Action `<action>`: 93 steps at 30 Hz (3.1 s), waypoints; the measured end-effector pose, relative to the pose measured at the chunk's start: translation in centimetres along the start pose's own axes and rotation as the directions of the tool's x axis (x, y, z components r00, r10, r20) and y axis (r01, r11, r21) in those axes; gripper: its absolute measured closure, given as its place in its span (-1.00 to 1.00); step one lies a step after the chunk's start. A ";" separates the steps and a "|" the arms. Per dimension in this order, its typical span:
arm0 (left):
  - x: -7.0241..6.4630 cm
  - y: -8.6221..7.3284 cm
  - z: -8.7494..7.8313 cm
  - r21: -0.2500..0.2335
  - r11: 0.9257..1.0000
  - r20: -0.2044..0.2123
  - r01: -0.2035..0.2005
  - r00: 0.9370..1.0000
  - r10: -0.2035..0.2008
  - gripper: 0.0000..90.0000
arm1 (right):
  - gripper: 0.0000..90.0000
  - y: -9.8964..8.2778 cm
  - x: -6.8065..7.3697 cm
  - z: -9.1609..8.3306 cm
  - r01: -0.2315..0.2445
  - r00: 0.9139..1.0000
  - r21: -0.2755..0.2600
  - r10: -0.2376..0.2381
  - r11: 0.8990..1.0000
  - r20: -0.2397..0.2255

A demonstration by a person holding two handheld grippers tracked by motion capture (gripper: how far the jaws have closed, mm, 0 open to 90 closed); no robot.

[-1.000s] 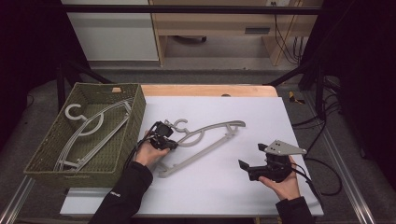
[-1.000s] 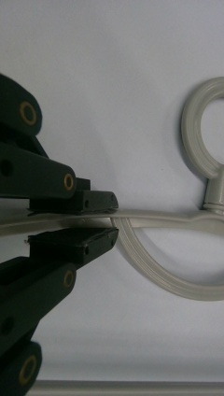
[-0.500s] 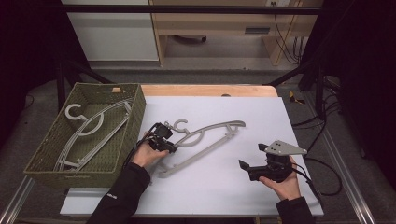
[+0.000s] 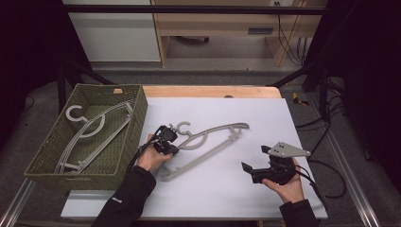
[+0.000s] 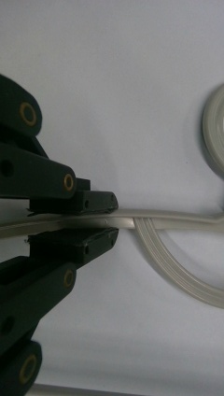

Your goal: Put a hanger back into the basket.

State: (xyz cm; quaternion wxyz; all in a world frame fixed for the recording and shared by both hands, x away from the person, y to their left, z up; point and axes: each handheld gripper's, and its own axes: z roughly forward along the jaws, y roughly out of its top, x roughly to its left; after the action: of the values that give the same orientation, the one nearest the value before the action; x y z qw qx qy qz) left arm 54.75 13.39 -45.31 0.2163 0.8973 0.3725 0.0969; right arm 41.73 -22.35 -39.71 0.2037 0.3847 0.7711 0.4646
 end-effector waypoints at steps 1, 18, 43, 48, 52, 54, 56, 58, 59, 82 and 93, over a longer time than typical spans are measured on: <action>0.0 -0.1 0.0 -0.008 1.000 0.002 0.005 1.000 -0.005 0.81 | -0.85 0.0 0.0 0.0 -0.001 1.000 0.000 0.001 1.000 0.001; -0.6 -1.6 -3.4 -0.208 0.978 0.014 0.031 0.999 -0.029 0.84 | -0.85 0.0 0.0 -0.1 -0.001 1.000 -0.002 0.001 1.000 0.002; 0.1 -1.4 -0.4 -0.097 0.995 -0.056 0.025 0.998 -0.031 0.80 | -0.85 0.0 0.1 0.0 0.000 1.000 -0.002 0.000 1.000 -0.001; 0.3 -0.4 -0.1 -0.126 0.991 -0.072 0.044 0.996 -0.053 0.42 | -0.85 0.0 0.1 0.0 -0.003 1.000 0.003 0.004 1.000 -0.001; 0.4 0.7 -0.7 -0.194 0.979 -0.056 0.063 0.996 -0.075 0.33 | -0.84 0.0 0.0 0.0 0.001 1.000 -0.002 -0.001 1.000 -0.001; 0.5 1.5 -0.8 -0.195 0.979 -0.052 0.054 0.997 -0.065 0.29 | -0.84 0.0 0.0 0.0 0.002 1.000 -0.001 -0.002 1.000 -0.001; 0.6 2.0 -0.5 -0.182 0.982 -0.028 0.055 0.998 -0.062 0.27 | -0.84 0.0 0.1 0.0 -0.003 1.000 0.004 0.003 1.000 -0.001; 0.7 2.3 0.2 -0.183 0.981 -0.008 0.058 0.998 -0.060 0.26 | -0.84 0.0 0.1 0.0 -0.001 1.000 0.000 0.001 1.000 -0.003; 0.8 2.3 0.5 -0.170 0.984 0.000 0.059 0.998 -0.060 0.27 | -0.84 0.0 0.0 0.0 -0.001 1.000 -0.002 0.001 1.000 -0.003; 1.3 3.5 2.5 -0.111 0.994 0.013 -0.006 1.000 0.008 0.80 | -0.84 -0.1 0.0 0.1 0.003 1.000 0.004 -0.003 1.000 -0.005; 0.4 2.3 -0.7 -0.176 0.984 0.005 -0.010 1.000 0.011 0.84 | -0.84 0.0 0.0 -0.1 0.003 1.000 -0.002 -0.003 1.000 -0.002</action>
State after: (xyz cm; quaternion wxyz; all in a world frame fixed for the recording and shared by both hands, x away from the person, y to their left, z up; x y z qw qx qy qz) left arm 56.29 12.43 -43.64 0.2954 0.8768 0.3572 0.1279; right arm 41.70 -22.43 -39.71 0.2042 0.3831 0.7713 0.4655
